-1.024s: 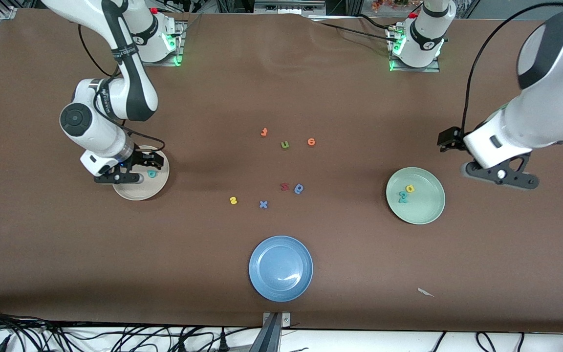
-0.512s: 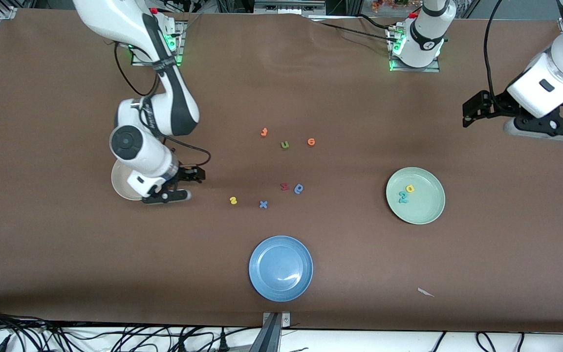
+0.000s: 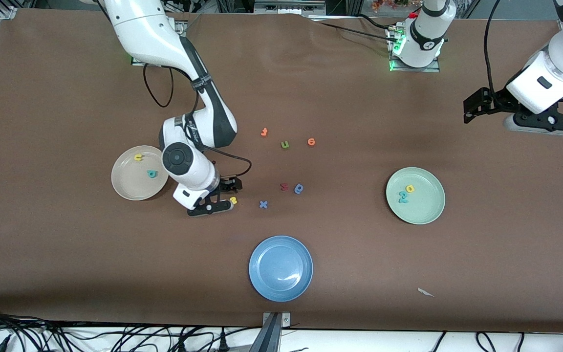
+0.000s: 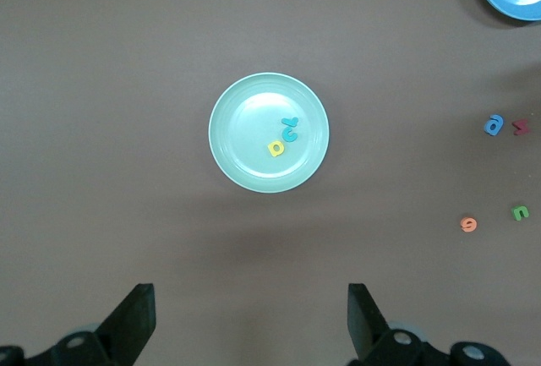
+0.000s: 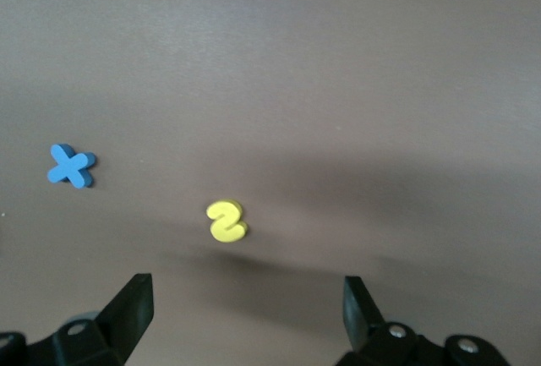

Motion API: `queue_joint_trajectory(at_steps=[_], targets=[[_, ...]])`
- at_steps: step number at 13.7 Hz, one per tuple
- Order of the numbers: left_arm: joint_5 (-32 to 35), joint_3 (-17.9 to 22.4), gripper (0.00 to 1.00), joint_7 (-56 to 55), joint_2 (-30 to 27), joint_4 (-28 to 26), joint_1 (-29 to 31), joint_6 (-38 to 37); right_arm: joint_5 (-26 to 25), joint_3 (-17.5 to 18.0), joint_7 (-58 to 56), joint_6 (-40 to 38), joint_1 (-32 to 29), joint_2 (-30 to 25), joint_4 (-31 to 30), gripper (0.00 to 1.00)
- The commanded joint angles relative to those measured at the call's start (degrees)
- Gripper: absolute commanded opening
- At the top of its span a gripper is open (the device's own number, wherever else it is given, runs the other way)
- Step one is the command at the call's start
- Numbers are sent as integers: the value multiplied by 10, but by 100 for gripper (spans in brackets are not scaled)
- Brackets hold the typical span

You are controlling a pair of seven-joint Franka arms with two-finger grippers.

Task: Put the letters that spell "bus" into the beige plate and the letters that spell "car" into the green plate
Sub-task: 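Lower the right gripper and grasp the yellow 2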

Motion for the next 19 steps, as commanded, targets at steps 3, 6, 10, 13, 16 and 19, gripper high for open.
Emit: queue_joint_trajectory(at_steps=[3,6,10,13,16,19], targets=[[10,-10,100,4,-14,-7,8,-7,11,7,-1,-11,-4,49,50,96],[10,-12,100,7,-9,7,7,-23,10,7,-12,-13,-7,63,61,92],[10,-13,100,9,-8,9,4,-23,12,8,-13,-13,-7,82,87,83],[9,-13,100,8,-7,9,3,-22,13,8,-10,-13,-4,83,86,77],[7,-12,100,3,0,16,2,-21,14,9,-6,-13,-3,85,86,64],[8,-12,100,3,8,27,1,-21,14,9,1,-14,1,84,86,53]])
